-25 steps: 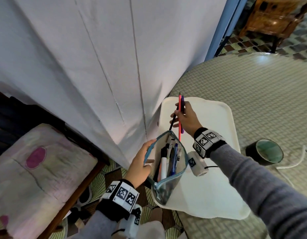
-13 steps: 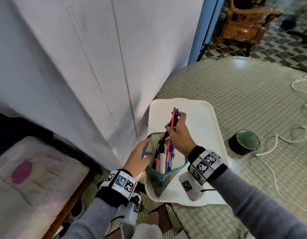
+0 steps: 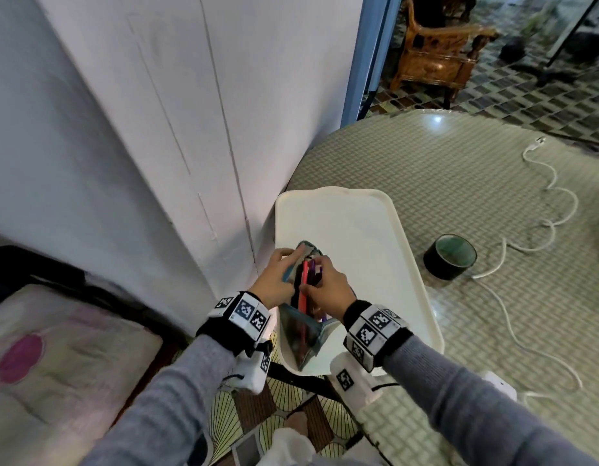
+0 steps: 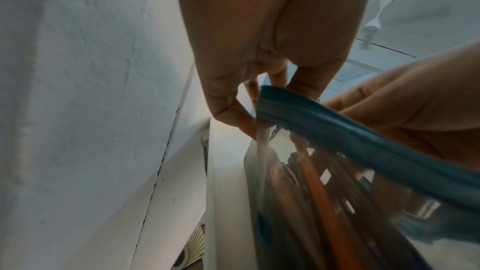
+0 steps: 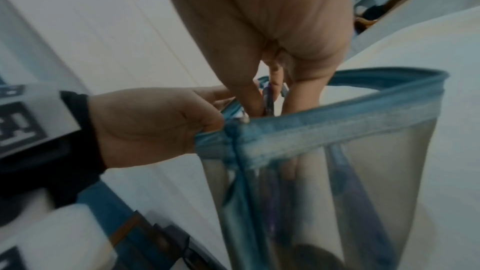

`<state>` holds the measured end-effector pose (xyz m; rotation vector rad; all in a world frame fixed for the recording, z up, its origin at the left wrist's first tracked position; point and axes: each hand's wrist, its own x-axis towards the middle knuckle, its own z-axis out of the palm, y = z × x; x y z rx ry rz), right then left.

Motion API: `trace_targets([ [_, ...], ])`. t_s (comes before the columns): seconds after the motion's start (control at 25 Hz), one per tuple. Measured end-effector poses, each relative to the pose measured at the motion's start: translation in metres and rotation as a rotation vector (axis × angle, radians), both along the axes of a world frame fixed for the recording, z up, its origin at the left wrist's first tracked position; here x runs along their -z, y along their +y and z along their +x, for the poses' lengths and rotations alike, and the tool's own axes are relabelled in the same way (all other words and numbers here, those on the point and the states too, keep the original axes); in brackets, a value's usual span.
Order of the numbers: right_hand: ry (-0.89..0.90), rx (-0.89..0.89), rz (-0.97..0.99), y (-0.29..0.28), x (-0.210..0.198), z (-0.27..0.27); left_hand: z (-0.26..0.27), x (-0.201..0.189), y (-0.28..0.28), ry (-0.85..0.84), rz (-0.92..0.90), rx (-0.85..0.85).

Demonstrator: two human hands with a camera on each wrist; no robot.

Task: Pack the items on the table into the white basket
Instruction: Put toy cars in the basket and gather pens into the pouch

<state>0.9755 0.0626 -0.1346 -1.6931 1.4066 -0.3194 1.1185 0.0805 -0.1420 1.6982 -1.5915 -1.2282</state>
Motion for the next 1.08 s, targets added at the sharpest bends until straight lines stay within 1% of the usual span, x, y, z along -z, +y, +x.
trace_targets([
  [0.12, 0.068, -0.005, -0.024, -0.003, 0.001, -0.011, 0.000, -0.002, -0.005, -0.008, -0.002, 0.067],
  [0.2, 0.061, -0.018, -0.050, -0.003, -0.005, -0.018, 0.003, 0.000, 0.001, 0.057, -0.041, 0.058],
  [0.24, 0.082, -0.036, -0.060, -0.001, -0.009, -0.023, 0.004, 0.001, 0.005, 0.098, -0.074, 0.023],
  [0.28, 0.107, -0.083, -0.062, 0.000, -0.013, -0.030, 0.004, 0.002, 0.011, 0.130, -0.114, -0.039],
  [0.32, 0.129, -0.173, -0.032, 0.002, -0.016, -0.038, 0.004, 0.003, 0.017, 0.147, -0.162, -0.118],
  [0.36, 0.146, -0.299, 0.019, 0.005, -0.019, -0.045, 0.002, 0.004, 0.025, 0.146, -0.206, -0.208],
  [0.4, 0.164, -0.427, 0.062, 0.008, -0.023, -0.051, -0.001, 0.004, 0.034, 0.126, -0.245, -0.299],
  [0.44, 0.166, -0.519, 0.076, 0.011, -0.024, -0.055, -0.004, 0.004, 0.044, 0.076, -0.295, -0.386],
  [0.48, 0.142, -0.561, 0.068, 0.013, -0.025, -0.058, -0.008, 0.003, 0.055, 0.011, -0.355, -0.453],
  [0.52, 0.097, -0.558, 0.042, 0.015, -0.024, -0.059, -0.012, 0.003, 0.066, -0.035, -0.393, -0.473],
  [0.56, 0.054, -0.529, 0.000, 0.016, -0.023, -0.059, -0.017, 0.004, 0.078, -0.040, -0.388, -0.442],
  [0.64, -0.001, -0.415, -0.090, 0.017, -0.020, -0.056, -0.030, 0.004, 0.099, 0.000, -0.283, -0.282],
  [0.68, -0.031, -0.362, -0.111, 0.018, -0.019, -0.055, -0.037, 0.006, 0.107, 0.016, -0.244, -0.228],
  [0.72, -0.070, -0.324, -0.112, 0.018, -0.019, -0.055, -0.043, 0.008, 0.112, 0.032, -0.242, -0.228],
  [0.88, -0.202, -0.300, -0.058, 0.028, -0.036, -0.059, -0.065, 0.003, 0.110, 0.126, -0.363, -0.482],
  [0.96, -0.249, -0.277, -0.072, 0.030, -0.043, -0.061, -0.071, -0.001, 0.104, 0.138, -0.453, -0.532],
  [1.0, -0.243, -0.264, -0.102, 0.030, -0.045, -0.061, -0.075, -0.004, 0.102, 0.141, -0.485, -0.537],
  [1.04, -0.191, -0.240, -0.142, 0.030, -0.045, -0.062, -0.078, -0.008, 0.101, 0.148, -0.508, -0.534],
  [1.08, -0.100, -0.205, -0.190, 0.030, -0.045, -0.062, -0.081, -0.010, 0.099, 0.160, -0.521, -0.528],
])
